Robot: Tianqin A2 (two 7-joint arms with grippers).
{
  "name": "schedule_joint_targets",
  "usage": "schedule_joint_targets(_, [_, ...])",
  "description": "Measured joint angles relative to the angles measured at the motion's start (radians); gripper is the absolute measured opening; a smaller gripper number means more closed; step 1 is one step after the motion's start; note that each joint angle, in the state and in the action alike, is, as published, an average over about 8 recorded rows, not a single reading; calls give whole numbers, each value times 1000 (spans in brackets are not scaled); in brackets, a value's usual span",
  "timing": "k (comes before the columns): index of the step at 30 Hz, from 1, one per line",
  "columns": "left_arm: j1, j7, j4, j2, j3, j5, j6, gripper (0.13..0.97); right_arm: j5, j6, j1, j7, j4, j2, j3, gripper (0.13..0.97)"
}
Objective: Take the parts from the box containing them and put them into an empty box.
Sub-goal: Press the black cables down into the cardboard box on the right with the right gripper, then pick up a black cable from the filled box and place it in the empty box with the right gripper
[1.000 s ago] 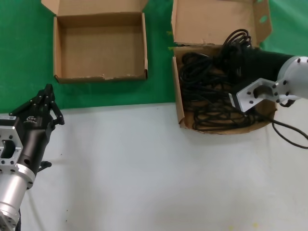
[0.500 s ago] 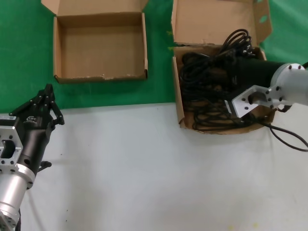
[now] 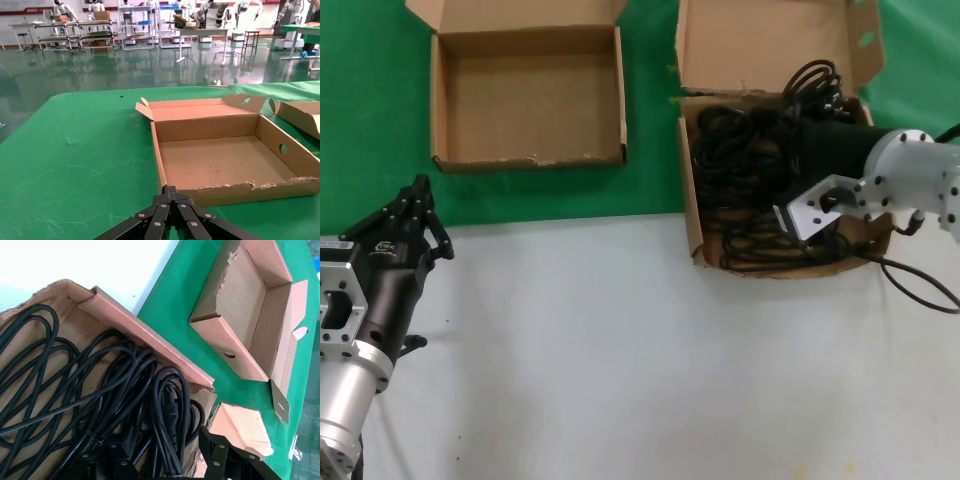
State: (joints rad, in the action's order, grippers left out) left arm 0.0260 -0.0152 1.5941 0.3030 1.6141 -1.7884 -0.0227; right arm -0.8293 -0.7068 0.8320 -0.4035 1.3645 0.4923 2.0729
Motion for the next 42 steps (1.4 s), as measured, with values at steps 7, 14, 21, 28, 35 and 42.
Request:
schedule_joint_targets(7, [0, 0, 0, 0, 0, 0, 0, 145, 2, 19, 20, -16, -42, -24, 13, 468])
schedule_joint_targets(14, [0, 0, 0, 0, 0, 0, 0, 145, 12, 22, 32, -15, -65, -38, 19, 425])
schedule_joint_targets(21, [0, 0, 0, 0, 0, 0, 0, 145, 25, 7, 34, 5, -62, -42, 21, 328])
schedule_joint_targets(28, [0, 0, 0, 0, 0, 0, 0, 145, 34, -8, 28, 25, -45, -38, 17, 239])
schedule_joint_targets(35, [0, 0, 0, 0, 0, 0, 0, 145, 39, -19, 19, 40, -23, -28, 12, 186])
schedule_joint_targets(42, [0, 0, 0, 0, 0, 0, 0, 145, 48, -42, 10, 74, 36, -12, -7, 162])
